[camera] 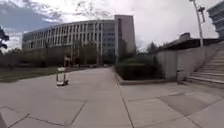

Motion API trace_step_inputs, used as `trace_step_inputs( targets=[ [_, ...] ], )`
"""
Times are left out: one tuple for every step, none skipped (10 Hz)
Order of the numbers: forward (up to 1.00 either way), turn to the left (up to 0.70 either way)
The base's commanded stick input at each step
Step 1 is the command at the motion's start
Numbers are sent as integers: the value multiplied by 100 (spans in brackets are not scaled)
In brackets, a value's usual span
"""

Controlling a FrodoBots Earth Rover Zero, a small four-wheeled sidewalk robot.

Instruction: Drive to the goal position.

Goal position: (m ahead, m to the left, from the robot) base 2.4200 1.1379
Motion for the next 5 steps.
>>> trace_step_inputs(
  targets=[
    [70,3],
    [70,14],
    [70,23],
    [70,14],
    [70,0]
  ],
)
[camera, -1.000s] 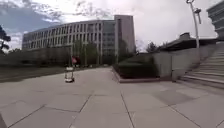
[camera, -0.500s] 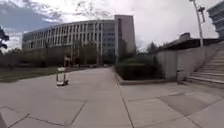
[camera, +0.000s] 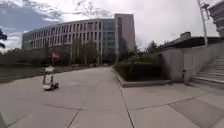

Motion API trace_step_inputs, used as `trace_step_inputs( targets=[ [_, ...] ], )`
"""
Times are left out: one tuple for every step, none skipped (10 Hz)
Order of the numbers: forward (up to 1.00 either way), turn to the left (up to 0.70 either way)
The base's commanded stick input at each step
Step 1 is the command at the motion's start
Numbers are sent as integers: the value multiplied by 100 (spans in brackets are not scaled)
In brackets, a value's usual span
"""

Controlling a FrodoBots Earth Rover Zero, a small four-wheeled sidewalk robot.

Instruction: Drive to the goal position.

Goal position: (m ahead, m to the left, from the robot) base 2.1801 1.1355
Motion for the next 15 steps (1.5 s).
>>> trace_step_inputs(
  targets=[
    [70,0],
    [70,0],
    [70,0],
    [70,0],
    [70,0],
    [70,0],
    [70,0],
    [70,0],
    [70,0],
    [70,0],
    [70,0],
    [70,0],
    [70,0],
    [70,0],
    [70,0]
  ],
)
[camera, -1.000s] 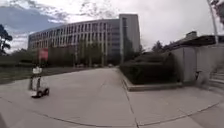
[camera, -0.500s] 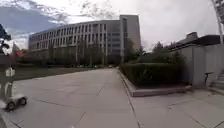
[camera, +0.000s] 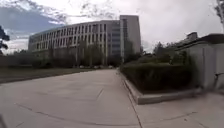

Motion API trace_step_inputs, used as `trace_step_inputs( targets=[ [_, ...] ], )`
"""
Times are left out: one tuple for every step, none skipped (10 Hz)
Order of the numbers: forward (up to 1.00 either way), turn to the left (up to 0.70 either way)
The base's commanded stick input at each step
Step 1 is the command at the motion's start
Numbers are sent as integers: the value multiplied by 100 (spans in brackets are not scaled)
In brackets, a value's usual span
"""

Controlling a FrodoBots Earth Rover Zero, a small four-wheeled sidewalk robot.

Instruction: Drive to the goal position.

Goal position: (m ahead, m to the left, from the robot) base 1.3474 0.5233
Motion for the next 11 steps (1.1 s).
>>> trace_step_inputs(
  targets=[
    [70,0],
    [70,0],
    [70,0],
    [70,0],
    [70,0],
    [70,0],
    [70,0],
    [70,0],
    [70,0],
    [70,0],
    [70,0]
  ],
)
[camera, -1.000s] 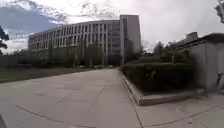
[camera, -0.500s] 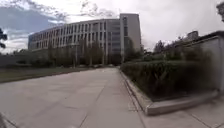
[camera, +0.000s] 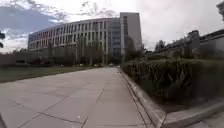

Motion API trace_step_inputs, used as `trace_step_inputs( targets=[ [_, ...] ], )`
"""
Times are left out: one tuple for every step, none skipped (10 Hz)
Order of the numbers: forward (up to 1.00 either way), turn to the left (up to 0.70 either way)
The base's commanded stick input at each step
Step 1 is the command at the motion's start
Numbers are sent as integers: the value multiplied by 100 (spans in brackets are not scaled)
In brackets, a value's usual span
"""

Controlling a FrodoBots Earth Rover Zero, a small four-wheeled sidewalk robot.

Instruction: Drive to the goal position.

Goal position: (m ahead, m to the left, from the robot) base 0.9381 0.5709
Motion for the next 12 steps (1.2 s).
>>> trace_step_inputs(
  targets=[
    [70,0],
    [70,0],
    [70,0],
    [70,0],
    [70,0],
    [70,0],
    [70,0],
    [70,0],
    [70,0],
    [70,0],
    [70,0],
    [70,0]
  ],
)
